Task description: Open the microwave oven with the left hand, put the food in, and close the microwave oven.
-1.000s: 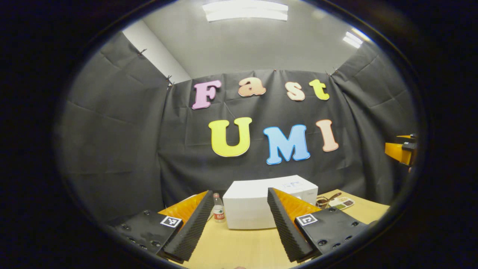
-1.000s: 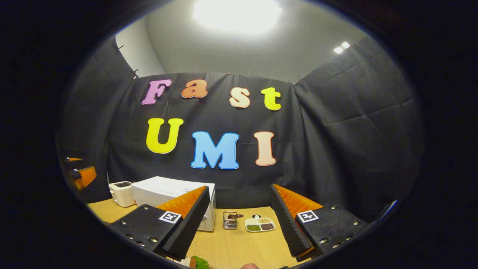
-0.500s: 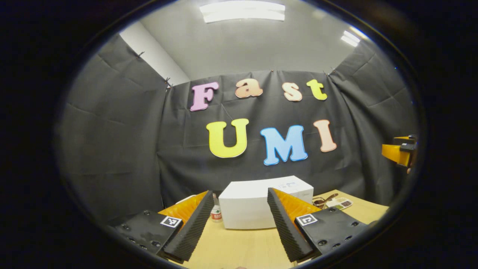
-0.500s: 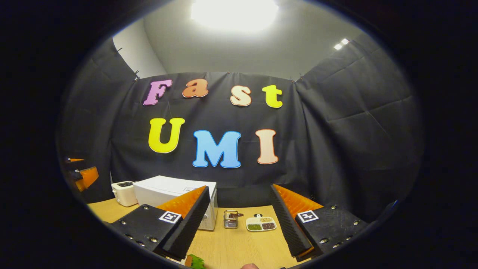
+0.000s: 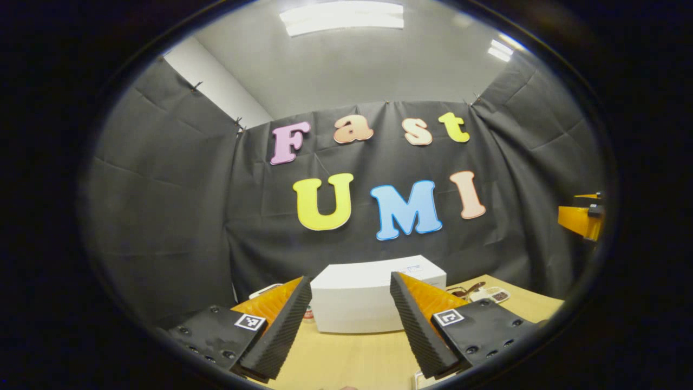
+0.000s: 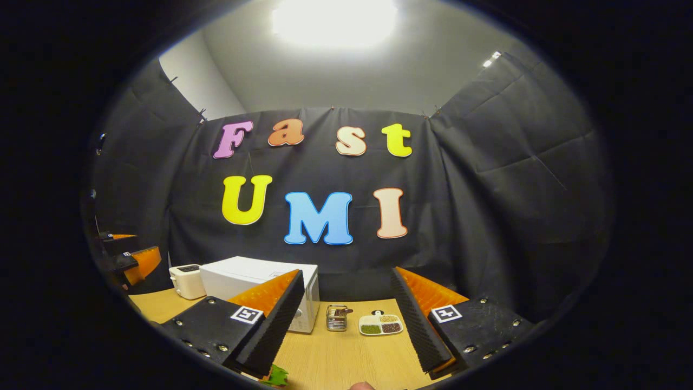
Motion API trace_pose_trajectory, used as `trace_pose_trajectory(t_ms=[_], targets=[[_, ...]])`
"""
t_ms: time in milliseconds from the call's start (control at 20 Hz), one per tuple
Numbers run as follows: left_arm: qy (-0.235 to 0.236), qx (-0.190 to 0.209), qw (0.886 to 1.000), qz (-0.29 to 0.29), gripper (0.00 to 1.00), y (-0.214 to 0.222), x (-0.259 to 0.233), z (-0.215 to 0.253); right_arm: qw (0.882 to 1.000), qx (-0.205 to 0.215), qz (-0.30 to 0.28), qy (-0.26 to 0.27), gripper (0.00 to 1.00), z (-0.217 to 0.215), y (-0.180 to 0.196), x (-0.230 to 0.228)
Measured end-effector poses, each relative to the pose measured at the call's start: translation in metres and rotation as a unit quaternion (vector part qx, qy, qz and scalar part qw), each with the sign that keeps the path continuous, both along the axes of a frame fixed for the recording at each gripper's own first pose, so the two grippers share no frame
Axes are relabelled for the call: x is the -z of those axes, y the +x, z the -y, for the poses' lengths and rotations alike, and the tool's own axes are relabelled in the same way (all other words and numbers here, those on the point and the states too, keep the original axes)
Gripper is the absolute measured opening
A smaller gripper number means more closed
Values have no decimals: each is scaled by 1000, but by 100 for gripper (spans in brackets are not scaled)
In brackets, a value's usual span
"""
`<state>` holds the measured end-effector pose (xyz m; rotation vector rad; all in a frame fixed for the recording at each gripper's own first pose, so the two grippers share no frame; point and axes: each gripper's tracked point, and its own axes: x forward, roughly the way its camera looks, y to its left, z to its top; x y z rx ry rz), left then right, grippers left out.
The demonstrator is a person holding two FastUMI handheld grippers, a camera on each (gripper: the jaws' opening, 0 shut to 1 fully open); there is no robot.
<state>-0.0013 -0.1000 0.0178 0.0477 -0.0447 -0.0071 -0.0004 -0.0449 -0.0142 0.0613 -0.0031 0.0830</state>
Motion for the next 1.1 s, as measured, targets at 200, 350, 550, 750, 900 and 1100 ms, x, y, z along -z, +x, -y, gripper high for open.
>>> trace_pose_trajectory(t_ms=[200,350,550,750,900,1100], targets=[[1,21,1000,-3,96,21,9,19,1000,3,-6,3,97,1,2,2],[-2,41,999,2,94,42,12,32,1000,20,-6,1,97,5,7,1],[-8,62,998,3,93,80,23,46,999,41,0,-8,97,8,12,-4],[-6,85,996,-4,93,114,41,66,997,73,-6,-10,97,18,13,0],[-6,103,995,-14,97,140,59,87,994,103,-16,-16,97,31,12,6],[4,128,991,-27,100,169,90,113,990,138,-27,-16,97,46,12,8]])
